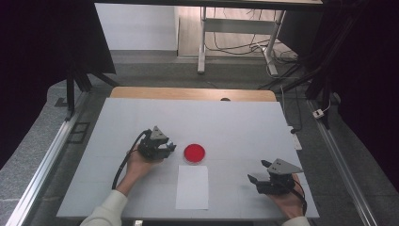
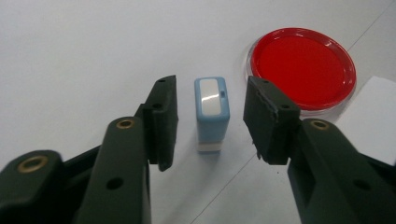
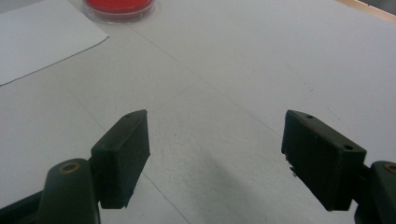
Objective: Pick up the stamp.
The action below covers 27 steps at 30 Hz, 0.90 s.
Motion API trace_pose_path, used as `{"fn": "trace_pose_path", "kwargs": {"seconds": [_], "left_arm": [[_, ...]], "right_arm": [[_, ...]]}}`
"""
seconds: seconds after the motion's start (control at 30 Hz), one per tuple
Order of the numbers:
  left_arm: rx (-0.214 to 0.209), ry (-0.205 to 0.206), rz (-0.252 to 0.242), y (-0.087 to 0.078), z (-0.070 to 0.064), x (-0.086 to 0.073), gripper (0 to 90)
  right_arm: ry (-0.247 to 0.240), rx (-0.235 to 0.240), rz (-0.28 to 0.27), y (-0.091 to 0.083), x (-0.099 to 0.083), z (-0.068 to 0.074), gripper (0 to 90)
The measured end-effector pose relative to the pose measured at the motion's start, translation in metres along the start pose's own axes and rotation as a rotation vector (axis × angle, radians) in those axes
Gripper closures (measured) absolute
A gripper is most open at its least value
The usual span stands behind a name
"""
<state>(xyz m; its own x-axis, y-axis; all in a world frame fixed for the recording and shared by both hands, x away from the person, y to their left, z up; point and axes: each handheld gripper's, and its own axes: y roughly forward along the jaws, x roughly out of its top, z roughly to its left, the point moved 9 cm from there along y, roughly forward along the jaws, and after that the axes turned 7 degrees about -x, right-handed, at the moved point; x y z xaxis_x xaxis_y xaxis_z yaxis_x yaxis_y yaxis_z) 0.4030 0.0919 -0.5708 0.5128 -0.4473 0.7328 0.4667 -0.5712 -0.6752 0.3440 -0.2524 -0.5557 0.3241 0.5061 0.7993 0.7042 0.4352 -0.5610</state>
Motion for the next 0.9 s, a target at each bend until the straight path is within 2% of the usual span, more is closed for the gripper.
{"fn": "trace_pose_path", "kwargs": {"seconds": [0.13, 0.4, 0.57, 0.9], "left_arm": [[0.005, 0.014, -0.008, -0.0011, 0.0001, 0.0001, 60.2], [-0.005, 0.014, -0.009, -0.0015, -0.0006, -0.0003, 73.3], [-0.014, -0.005, -0.016, -0.0021, 0.0003, -0.0008, 74.8], [-0.015, -0.009, -0.034, -0.0055, 0.0004, 0.0010, 75.2]], "right_arm": [[-0.002, 0.004, 0.000, 0.0000, -0.0001, 0.0007, 22.8], [0.001, 0.002, 0.002, -0.0001, -0.0002, 0.0005, 22.8], [-0.002, -0.002, 0.000, -0.0004, -0.0001, -0.0002, 22.8], [-0.002, -0.002, -0.004, -0.0004, 0.0004, 0.0003, 22.9]]}}
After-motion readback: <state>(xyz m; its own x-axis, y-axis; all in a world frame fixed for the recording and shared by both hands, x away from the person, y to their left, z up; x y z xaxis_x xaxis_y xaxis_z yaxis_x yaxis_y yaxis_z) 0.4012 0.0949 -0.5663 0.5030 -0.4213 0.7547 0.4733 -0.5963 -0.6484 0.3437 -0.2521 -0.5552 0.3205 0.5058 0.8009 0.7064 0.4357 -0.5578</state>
